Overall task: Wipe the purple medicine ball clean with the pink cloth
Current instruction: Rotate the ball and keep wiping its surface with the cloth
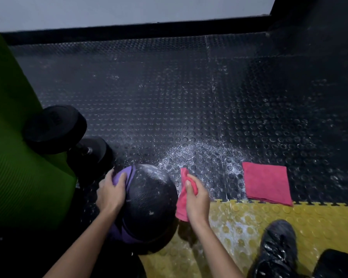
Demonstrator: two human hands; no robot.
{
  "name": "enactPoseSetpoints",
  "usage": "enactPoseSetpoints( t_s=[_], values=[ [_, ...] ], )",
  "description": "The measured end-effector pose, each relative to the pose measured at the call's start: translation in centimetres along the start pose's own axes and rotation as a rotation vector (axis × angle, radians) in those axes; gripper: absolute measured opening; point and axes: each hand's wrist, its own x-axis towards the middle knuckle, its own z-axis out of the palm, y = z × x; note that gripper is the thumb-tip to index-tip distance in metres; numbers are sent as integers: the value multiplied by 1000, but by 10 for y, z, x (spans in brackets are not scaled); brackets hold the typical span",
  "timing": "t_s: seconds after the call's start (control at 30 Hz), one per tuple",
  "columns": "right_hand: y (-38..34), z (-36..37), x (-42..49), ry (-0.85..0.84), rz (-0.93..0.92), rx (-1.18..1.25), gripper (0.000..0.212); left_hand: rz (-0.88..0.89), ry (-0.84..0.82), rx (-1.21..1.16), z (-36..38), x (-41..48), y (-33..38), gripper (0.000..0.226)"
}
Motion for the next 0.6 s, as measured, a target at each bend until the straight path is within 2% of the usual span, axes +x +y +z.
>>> enactPoseSetpoints(
  t_s=[0.17,0.23,0.3,0.37,0.43,0.47,0.53,0.6],
  values=[
    [15,22,-12,-106,38,-143,29,9,37,30,-1,-16,-10,47],
    [18,26,-15,-82,50,-202,29,33,61,38,1,-21,-9,44],
    [9,35,-23,-1,-132,-281,26,38,65,80,7,-23,-7,45],
    [-4,49,-37,52,-475,-410,24,38,72,112,11,-26,-4,46],
    [-4,60,-42,18,-702,-484,24,35,68,128,11,-27,-3,47],
    [-3,59,-38,-27,-734,-497,24,39,64,131,12,-27,-4,48],
    [2,44,-26,-113,-598,-396,24,51,57,130,13,-25,-4,48],
    [9,21,-12,-155,-249,-179,27,53,52,130,13,-24,-3,48]
  ],
)
